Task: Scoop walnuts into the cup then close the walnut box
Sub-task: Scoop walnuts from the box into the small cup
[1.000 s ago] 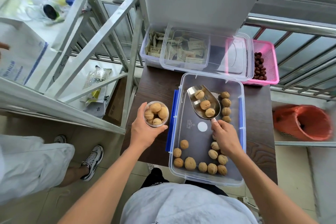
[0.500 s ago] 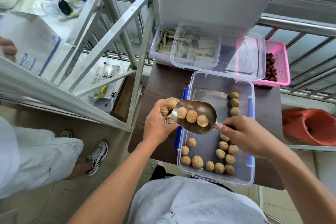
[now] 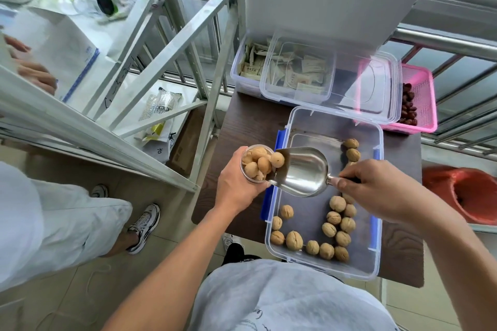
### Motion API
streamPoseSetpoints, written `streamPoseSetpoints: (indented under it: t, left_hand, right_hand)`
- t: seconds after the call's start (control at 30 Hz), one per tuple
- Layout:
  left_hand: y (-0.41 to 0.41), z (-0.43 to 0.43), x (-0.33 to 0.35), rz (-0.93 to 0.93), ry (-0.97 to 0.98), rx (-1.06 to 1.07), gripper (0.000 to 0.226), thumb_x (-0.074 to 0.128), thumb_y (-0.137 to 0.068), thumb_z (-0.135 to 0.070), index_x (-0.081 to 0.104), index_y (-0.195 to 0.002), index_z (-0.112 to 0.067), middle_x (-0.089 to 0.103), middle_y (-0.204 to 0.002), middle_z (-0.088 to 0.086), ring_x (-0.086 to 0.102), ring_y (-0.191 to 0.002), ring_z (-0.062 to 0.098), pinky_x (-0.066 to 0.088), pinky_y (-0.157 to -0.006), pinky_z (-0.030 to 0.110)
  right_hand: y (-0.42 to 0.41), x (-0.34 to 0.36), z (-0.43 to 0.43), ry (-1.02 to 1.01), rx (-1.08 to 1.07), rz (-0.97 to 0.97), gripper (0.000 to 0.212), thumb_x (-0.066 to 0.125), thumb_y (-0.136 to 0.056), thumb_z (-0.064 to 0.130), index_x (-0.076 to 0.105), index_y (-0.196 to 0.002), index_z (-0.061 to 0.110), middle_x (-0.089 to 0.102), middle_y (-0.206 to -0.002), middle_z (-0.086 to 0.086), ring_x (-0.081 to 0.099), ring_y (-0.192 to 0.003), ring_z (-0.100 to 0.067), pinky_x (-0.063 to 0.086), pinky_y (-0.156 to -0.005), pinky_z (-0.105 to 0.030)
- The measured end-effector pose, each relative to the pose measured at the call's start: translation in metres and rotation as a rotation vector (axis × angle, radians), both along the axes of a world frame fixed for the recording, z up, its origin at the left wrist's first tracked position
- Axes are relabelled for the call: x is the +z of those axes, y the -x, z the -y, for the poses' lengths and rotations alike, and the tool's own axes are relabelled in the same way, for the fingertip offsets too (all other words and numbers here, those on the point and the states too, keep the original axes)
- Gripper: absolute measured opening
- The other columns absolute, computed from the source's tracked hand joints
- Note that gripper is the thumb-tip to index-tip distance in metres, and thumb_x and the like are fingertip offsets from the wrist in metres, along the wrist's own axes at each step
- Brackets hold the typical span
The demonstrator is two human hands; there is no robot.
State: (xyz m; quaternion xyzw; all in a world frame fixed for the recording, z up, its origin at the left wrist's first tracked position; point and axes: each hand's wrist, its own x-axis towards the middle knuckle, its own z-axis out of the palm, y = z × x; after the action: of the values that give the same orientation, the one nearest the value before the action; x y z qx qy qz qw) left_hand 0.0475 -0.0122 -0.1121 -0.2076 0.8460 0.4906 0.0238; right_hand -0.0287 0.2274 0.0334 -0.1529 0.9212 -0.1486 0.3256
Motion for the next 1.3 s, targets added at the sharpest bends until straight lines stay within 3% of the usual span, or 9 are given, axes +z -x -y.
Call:
streamPoseSetpoints:
  t: [0.2, 0.4, 0.5, 0.67, 0.83, 0.97, 1.13, 1.3]
  left_hand:
    - [0.001, 0.000, -0.003, -0.001, 0.016, -0.002, 0.078, 0.092, -0.060, -0.032, 0.040, -0.110, -0.062, 0.063, -0.098, -0.029, 0.057, -0.093, -0.015, 0.041, -0.079, 0.009]
    - [0.001, 0.000, -0.007, -0.026, 0.015, 0.007, 0.073, 0.091, -0.061, -0.032, 0.045, -0.113, -0.055, 0.065, -0.101, -0.025, 0.058, -0.095, -0.013, 0.038, -0.076, 0.004]
    - [0.001, 0.000, -0.009, -0.041, 0.014, 0.003, 0.073, 0.092, -0.060, -0.032, 0.048, -0.114, -0.051, 0.066, -0.102, -0.024, 0.060, -0.096, -0.009, 0.042, -0.078, 0.008]
    - [-0.001, 0.002, -0.012, -0.072, 0.016, -0.014, 0.075, 0.094, -0.060, -0.031, 0.048, -0.116, -0.049, 0.066, -0.102, -0.024, 0.062, -0.099, -0.006, 0.049, -0.087, 0.016]
    - [-0.001, 0.002, -0.011, -0.072, 0.003, -0.003, 0.083, 0.095, -0.059, -0.030, 0.041, -0.114, -0.061, 0.063, -0.107, -0.029, 0.059, -0.103, -0.009, 0.048, -0.092, 0.017]
    - [-0.001, 0.002, -0.011, -0.059, 0.004, -0.004, 0.085, 0.096, -0.058, -0.030, 0.041, -0.114, -0.062, 0.062, -0.107, -0.030, 0.059, -0.104, -0.007, 0.048, -0.093, 0.018]
    - [0.001, 0.002, -0.011, -0.046, 0.017, -0.016, 0.084, 0.096, -0.058, -0.033, 0.042, -0.118, -0.057, 0.062, -0.104, -0.029, 0.060, -0.103, -0.002, 0.047, -0.092, 0.019]
    - [0.004, 0.002, -0.011, -0.043, 0.025, 0.000, 0.084, 0.097, -0.055, -0.033, 0.043, -0.116, -0.053, 0.062, -0.099, -0.029, 0.062, -0.100, -0.001, 0.051, -0.089, 0.021]
  right_hand:
    - [-0.004, 0.024, 0.003, -0.063, 0.037, -0.063, 0.049, 0.052, -0.097, 0.044, 0.056, -0.064, 0.008, 0.057, -0.058, -0.013, 0.045, -0.054, -0.023, 0.047, -0.061, -0.044]
    - [-0.003, 0.034, 0.006, -0.089, 0.047, -0.087, 0.039, 0.055, -0.093, 0.047, 0.070, -0.073, 0.016, 0.064, -0.059, -0.007, 0.059, -0.062, -0.024, 0.051, -0.065, -0.042]
    - [-0.006, 0.032, 0.010, -0.053, 0.028, -0.102, 0.042, 0.054, -0.094, 0.046, 0.064, -0.066, 0.016, 0.059, -0.057, -0.008, 0.053, -0.058, -0.025, 0.049, -0.061, -0.041]
    - [-0.008, 0.030, 0.013, 0.012, -0.033, -0.121, 0.030, 0.058, -0.094, 0.043, 0.076, -0.083, 0.022, 0.063, -0.058, -0.010, 0.051, -0.053, -0.023, 0.051, -0.061, -0.041]
    - [-0.006, 0.028, 0.013, 0.017, -0.061, -0.127, 0.030, 0.058, -0.094, 0.043, 0.077, -0.083, 0.021, 0.062, -0.058, -0.014, 0.047, -0.050, -0.021, 0.050, -0.058, -0.040]
    - [-0.006, 0.027, 0.010, 0.037, -0.064, -0.151, 0.034, 0.057, -0.094, 0.042, 0.076, -0.084, 0.016, 0.060, -0.058, -0.017, 0.040, -0.049, -0.020, 0.039, -0.052, -0.035]
    - [-0.010, 0.021, 0.008, 0.166, -0.092, -0.207, 0.035, 0.057, -0.094, 0.043, 0.074, -0.084, 0.014, 0.045, -0.047, -0.002, 0.035, -0.044, -0.014, 0.034, -0.049, -0.034]
    - [-0.012, -0.015, 0.017, 0.340, -0.110, -0.127, 0.032, 0.056, -0.098, 0.037, 0.074, -0.092, 0.010, 0.037, -0.048, 0.005, 0.030, -0.045, -0.011, 0.027, -0.047, -0.027]
